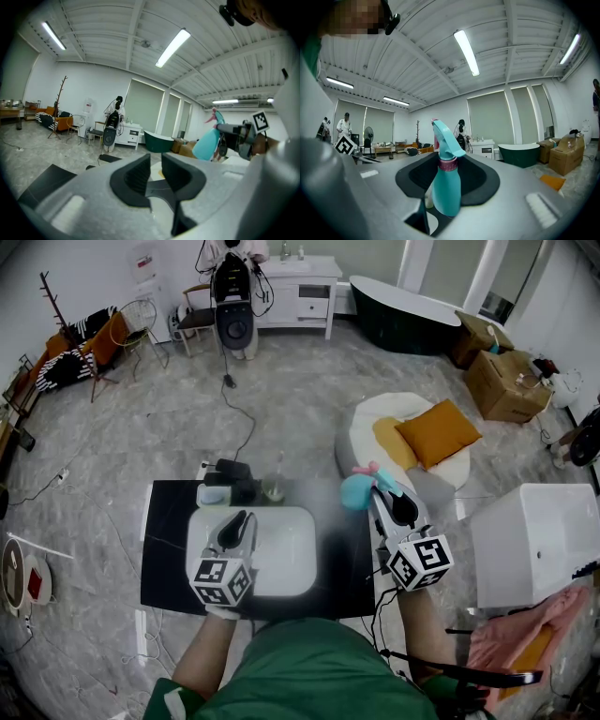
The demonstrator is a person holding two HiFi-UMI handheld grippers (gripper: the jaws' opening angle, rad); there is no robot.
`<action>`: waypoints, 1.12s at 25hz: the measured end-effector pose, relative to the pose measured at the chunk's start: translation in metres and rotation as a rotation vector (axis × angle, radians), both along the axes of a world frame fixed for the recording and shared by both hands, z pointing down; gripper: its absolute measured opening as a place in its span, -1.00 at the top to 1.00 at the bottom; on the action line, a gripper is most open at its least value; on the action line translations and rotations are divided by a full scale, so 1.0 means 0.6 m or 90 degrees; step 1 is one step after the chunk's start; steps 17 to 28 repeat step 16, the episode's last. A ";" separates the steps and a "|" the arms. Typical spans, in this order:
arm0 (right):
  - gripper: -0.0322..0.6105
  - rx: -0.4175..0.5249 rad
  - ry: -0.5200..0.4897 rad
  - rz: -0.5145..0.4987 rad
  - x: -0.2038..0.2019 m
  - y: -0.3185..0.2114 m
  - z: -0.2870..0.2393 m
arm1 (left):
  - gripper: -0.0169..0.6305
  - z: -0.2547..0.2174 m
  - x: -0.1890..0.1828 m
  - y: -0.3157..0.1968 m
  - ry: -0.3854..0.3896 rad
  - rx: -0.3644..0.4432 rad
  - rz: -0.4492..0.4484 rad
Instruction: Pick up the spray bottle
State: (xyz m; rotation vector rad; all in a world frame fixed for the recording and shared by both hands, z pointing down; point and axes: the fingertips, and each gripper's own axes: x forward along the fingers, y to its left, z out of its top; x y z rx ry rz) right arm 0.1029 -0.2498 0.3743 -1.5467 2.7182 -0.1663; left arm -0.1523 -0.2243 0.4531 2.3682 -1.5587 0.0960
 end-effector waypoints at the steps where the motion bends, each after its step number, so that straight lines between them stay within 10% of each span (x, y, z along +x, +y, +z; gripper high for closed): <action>1: 0.48 0.000 0.000 0.000 0.000 0.001 -0.001 | 0.73 0.000 0.001 0.001 0.000 0.000 0.001; 28: 0.48 0.006 0.003 0.001 0.004 0.012 -0.007 | 0.73 -0.004 0.006 0.010 -0.001 0.002 0.005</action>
